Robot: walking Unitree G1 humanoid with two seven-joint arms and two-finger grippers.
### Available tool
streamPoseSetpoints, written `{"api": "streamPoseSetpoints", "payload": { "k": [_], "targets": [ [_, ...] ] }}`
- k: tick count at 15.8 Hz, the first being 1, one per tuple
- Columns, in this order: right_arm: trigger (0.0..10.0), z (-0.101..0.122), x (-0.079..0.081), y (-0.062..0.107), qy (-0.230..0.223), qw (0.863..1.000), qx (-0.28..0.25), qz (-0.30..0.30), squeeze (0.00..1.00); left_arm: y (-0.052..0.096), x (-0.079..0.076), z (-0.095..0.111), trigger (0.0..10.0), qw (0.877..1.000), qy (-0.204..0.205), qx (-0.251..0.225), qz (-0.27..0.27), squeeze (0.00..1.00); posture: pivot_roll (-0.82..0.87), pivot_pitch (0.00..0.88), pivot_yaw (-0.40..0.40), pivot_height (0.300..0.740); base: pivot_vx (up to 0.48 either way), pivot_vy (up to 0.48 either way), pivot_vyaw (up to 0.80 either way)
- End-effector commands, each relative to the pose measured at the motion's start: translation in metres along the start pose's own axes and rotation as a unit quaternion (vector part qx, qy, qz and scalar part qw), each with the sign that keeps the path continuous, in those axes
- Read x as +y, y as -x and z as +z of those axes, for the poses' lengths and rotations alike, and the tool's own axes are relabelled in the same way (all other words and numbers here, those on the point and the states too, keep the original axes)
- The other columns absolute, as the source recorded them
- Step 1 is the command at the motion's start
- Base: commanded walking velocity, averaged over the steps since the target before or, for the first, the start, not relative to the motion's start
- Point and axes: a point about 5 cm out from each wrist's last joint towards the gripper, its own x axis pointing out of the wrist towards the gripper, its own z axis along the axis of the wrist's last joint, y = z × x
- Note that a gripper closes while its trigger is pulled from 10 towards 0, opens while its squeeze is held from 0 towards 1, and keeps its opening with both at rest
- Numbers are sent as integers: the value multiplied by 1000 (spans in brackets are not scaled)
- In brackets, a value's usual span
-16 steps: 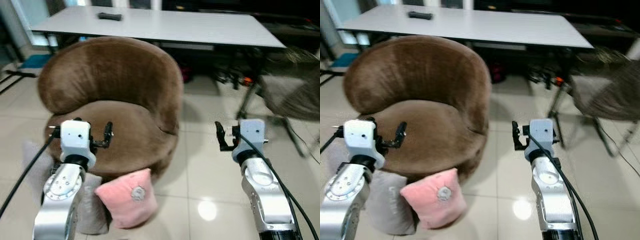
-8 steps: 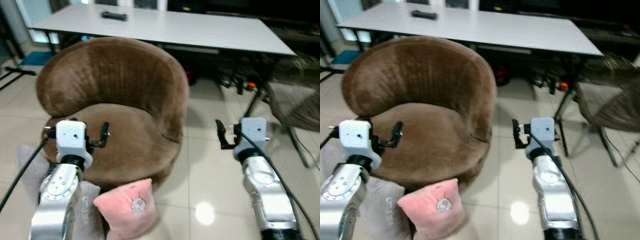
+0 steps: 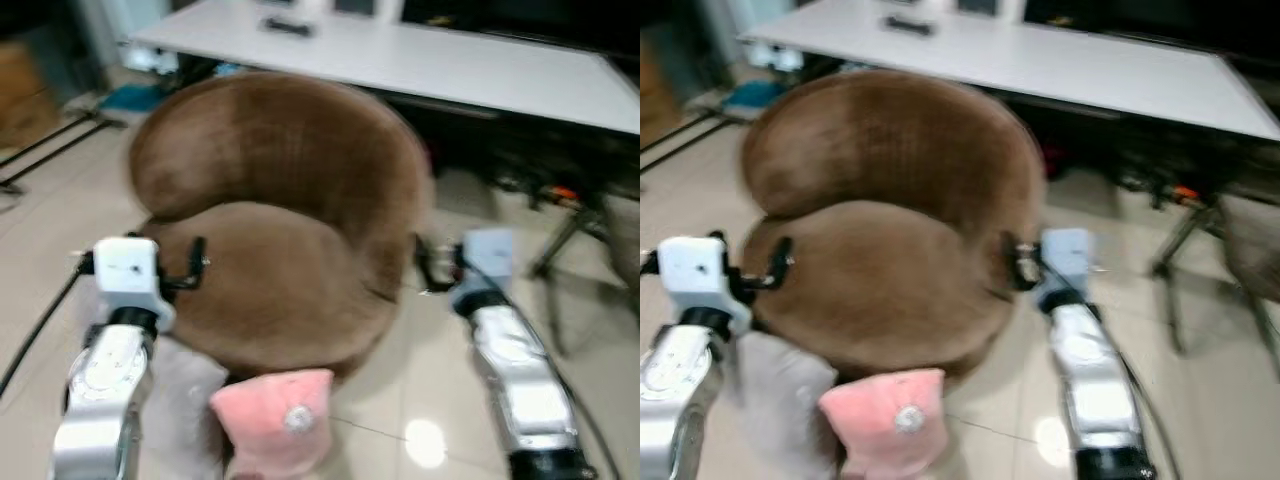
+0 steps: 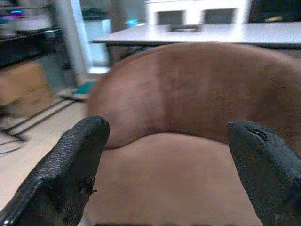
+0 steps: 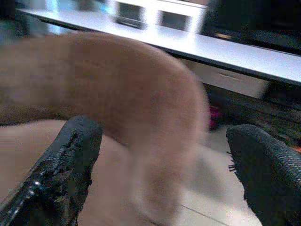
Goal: Move the pillow to the sofa from floor
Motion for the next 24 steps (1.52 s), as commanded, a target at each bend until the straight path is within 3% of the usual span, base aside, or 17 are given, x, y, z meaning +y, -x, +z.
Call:
{"api": "streamPoseSetpoints", "payload": {
  "k": [1, 3, 4, 6, 7, 8, 14, 15, 16, 17, 18, 19, 24],
  "targets": [
    [10000, -2, -10, 1, 2, 1000, 2, -15, 1000, -2, -4, 5, 10000, 1000, -4, -11, -6, 1000, 28, 0, -25, 740, 0, 0, 800],
    [10000, -2, -8, 0, -3, 1000, 1, -10, 1000, -5, -5, 8, 10000, 1000, -10, -18, -11, 1000, 27, 0, -19, 740, 0, 0, 800],
    [10000, -3, -6, 0, -5, 1000, 2, -5, 1000, -5, -6, 8, 10000, 1000, 6, -20, -11, 1000, 27, 0, -17, 740, 0, 0, 800],
    [10000, -4, -4, 0, -3, 1000, 2, 0, 1000, -5, -8, 10, 10000, 999, -12, -29, -21, 1000, 27, 0, -17, 740, 0, 0, 800],
    [10000, -4, -4, 0, -3, 1000, 3, 0, 1000, -5, -9, 11, 10000, 999, -10, -30, -20, 651, 28, 0, -19, 740, 0, 0, 800],
    [10000, -4, -4, -1, -2, 1000, 3, 0, 1000, -5, -9, 11, 10000, 999, -10, -31, -19, 0, 28, 0, -19, 740, 0, 0, 800],
    [10000, -8, -7, -3, -21, 999, 14, -23, 973, -6, -1, 10, 10000, 999, -18, -31, 7, 0, 30, 0, -28, 740, 84, 0, 267],
    [10000, -8, -7, -3, -18, 999, 12, -23, 859, -6, -2, 9, 10000, 999, -18, -30, 5, 0, 29, 0, -29, 740, 311, 0, 0],
    [10000, -11, -9, -2, -28, 999, 24, -34, 675, -6, -3, 9, 10000, 999, -17, -30, 3, 0, 29, 0, -29, 740, 334, 0, 0],
    [10000, -13, -11, -2, -38, 998, 30, -41, 294, -6, -3, 9, 10000, 999, -17, -31, 2, 0, 29, 0, -29, 740, 341, 0, -800],
    [10000, -13, -11, -2, -36, 998, 31, -41, 59, -6, -3, 9, 10000, 999, -17, -31, 2, 0, 29, 0, -29, 740, 334, 0, -800],
    [10000, -13, -12, -1, -28, 998, 29, -41, 0, -6, -3, 9, 10000, 999, -17, -31, 2, 0, 29, 0, -29, 740, 337, 0, -800],
    [10000, -11, -7, -2, -26, 999, 24, -24, 0, -6, -5, 9, 10000, 999, -19, -32, -3, 0, 28, 0, -28, 740, 337, 0, -160]
  ]
}}
